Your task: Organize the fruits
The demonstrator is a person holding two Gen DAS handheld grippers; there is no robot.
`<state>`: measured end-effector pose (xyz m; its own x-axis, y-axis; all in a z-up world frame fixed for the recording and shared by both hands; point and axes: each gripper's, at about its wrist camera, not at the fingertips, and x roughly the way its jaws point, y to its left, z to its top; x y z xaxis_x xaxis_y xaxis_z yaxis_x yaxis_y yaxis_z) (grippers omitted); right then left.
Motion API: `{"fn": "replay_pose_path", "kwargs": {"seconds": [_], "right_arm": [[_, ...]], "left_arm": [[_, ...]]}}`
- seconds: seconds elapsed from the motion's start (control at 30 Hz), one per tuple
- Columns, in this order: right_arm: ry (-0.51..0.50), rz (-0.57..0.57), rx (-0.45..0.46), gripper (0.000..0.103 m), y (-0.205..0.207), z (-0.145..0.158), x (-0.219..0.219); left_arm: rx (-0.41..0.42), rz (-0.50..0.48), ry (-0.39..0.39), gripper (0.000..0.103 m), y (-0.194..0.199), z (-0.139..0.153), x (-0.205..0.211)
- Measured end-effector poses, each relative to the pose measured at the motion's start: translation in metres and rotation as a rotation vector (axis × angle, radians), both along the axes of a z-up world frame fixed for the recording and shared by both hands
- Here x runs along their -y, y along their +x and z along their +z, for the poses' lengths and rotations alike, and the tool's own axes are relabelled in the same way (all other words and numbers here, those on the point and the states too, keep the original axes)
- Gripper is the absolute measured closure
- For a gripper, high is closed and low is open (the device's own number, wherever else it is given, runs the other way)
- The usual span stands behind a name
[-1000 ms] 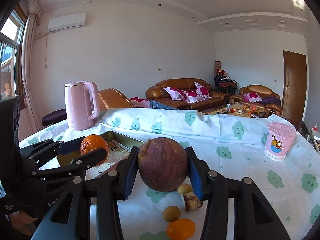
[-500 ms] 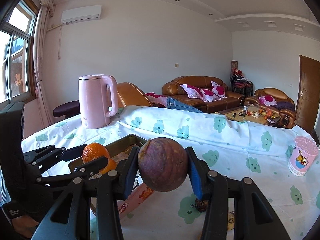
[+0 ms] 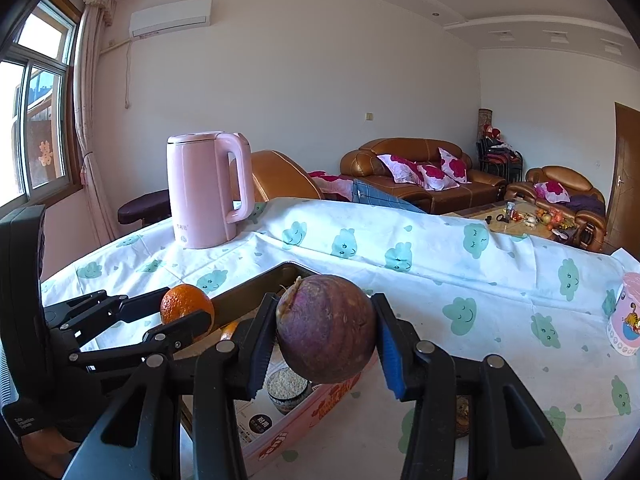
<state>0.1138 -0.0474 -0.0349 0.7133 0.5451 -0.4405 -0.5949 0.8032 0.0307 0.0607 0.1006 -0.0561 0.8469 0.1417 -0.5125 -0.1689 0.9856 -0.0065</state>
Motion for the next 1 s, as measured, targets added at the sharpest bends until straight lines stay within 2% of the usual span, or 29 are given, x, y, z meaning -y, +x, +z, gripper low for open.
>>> {"fn": "replay_pose_path", "kwargs": {"seconds": [0.33, 0.73, 1.0], "right_arm": [[-0.025, 0.026, -0.038, 0.055, 0.009, -0.014, -0.022], [-0.048, 0.025, -0.067, 0.055, 0.016, -0.024, -0.032], [-0.065, 0.027, -0.090, 0.055, 0.020, -0.031, -0.037]], "left_arm": [[-0.026, -0.011, -0.014, 0.057, 0.003, -0.006, -0.004], [-0.076, -0.021, -0.071, 0.057, 0.011, -0.012, -0.013], [-0.102, -0.032, -0.073, 0.057, 0.016, -0.015, -0.012]]}}
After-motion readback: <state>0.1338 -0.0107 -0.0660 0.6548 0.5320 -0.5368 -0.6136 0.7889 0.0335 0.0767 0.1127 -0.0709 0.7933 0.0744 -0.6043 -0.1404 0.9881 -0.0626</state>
